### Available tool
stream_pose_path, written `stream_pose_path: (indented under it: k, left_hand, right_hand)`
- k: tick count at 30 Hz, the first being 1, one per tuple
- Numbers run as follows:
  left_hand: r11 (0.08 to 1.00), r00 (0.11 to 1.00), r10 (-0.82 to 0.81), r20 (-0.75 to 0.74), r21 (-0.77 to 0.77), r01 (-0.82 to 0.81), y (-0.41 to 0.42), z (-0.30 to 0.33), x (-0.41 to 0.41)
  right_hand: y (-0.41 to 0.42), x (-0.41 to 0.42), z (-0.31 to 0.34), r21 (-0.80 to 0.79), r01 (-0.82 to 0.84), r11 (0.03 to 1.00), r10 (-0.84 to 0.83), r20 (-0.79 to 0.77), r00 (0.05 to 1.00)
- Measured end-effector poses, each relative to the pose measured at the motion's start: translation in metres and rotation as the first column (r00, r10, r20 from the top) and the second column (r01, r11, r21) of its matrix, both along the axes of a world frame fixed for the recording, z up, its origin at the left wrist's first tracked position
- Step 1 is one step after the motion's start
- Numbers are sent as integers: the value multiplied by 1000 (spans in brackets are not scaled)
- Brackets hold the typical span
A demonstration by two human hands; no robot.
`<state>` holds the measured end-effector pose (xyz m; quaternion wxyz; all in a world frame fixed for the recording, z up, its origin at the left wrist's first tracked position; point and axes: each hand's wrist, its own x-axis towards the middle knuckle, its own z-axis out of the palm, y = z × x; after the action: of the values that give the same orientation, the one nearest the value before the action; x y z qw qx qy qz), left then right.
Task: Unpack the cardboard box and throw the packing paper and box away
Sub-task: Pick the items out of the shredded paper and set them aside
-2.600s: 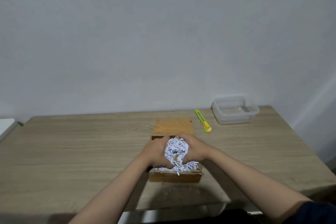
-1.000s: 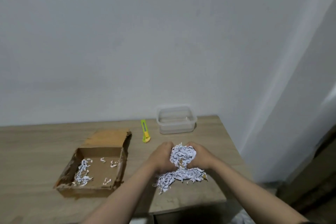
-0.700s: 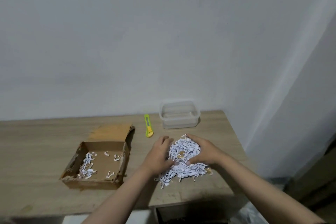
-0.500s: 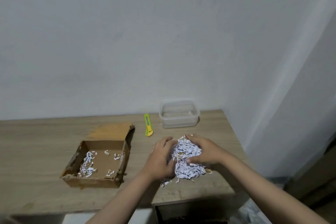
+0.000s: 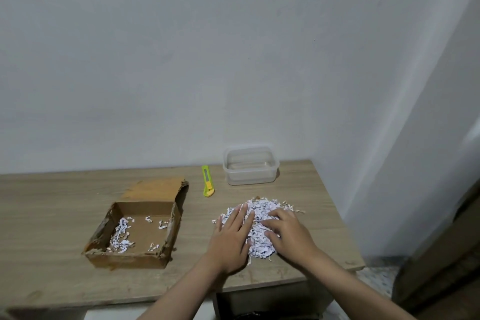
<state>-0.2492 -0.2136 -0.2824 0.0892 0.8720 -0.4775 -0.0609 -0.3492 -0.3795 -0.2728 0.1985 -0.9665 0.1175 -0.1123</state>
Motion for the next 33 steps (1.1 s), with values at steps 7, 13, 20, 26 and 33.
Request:
stream_pose_path:
  k: [7,13,20,26,33]
  left_hand:
    - [997,998,55,30,43,-57,26,-5,9]
    - [978,984,107,-145,-162,-130,33,9,8]
    - [958,995,2,-103,-285,-31,7,13,-7]
    - [988,992,70,-108,-127,-84,14,-18,-10]
    - [953,999,49,9,-301,-44,29,-32,-10]
  right_hand:
    - [-14,-15,-7,-77,-6,997,3,-49,999]
    - [-27,-20,3,55,56,997,-60,58,997]
    - [0,-3,12,86,-78,993,65,149,987]
    - [-3,-1,-8,-76,-96,992,88,-102,991]
    - [-9,-1,16,114,-27,993,11,139,990]
